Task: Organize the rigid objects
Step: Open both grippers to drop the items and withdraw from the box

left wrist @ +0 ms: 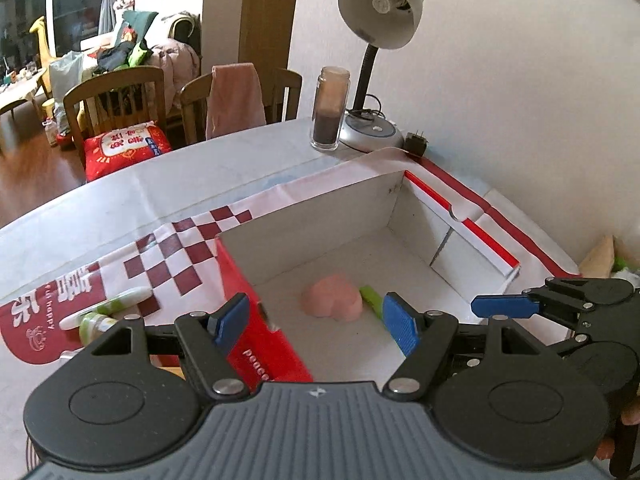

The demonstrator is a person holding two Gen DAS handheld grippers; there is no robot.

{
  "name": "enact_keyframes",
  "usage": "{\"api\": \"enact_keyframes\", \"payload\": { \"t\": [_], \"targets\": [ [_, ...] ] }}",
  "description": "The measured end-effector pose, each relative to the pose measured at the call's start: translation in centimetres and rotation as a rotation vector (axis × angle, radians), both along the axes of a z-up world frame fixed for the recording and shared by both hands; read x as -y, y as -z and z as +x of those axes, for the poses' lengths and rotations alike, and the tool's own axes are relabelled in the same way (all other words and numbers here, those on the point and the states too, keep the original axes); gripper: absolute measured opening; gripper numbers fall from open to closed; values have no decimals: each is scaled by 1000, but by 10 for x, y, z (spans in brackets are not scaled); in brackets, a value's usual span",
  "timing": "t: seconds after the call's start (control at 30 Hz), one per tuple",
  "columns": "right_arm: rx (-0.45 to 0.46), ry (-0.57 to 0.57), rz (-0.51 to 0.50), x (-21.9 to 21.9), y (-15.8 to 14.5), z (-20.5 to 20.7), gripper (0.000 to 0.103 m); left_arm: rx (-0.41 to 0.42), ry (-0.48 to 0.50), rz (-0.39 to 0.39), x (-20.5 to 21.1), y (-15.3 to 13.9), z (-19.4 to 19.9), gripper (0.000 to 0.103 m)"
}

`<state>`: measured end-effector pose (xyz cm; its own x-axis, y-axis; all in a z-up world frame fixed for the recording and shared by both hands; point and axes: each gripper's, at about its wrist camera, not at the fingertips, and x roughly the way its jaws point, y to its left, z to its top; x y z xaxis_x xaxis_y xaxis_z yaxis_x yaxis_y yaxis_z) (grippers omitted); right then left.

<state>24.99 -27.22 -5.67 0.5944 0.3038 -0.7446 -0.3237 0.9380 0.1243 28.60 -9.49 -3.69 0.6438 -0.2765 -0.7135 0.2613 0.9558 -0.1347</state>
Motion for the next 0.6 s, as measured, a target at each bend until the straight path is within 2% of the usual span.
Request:
{"api": "enact_keyframes", "payload": {
  "t": [0.13,0.2,0.43,0.57,0.6],
  "targets": [
    [0,20,13,-15,-3,-14,82,23,14,-3,-18,-4,-17,73],
    [0,25,11,-24,-3,-20,83,32,19,0,-25,-5,-24,78],
    [13,35,38,-54,-4,-38,90,60,28,-10,-57,-8,-48,79],
    [31,42,52,-69,-4,-48,97,81,25,-20,-78,-9,-61,79],
    [36,43,55,-74,-4,-51,98,87,22,-24,-82,-8,-64,83]
  ]
}}
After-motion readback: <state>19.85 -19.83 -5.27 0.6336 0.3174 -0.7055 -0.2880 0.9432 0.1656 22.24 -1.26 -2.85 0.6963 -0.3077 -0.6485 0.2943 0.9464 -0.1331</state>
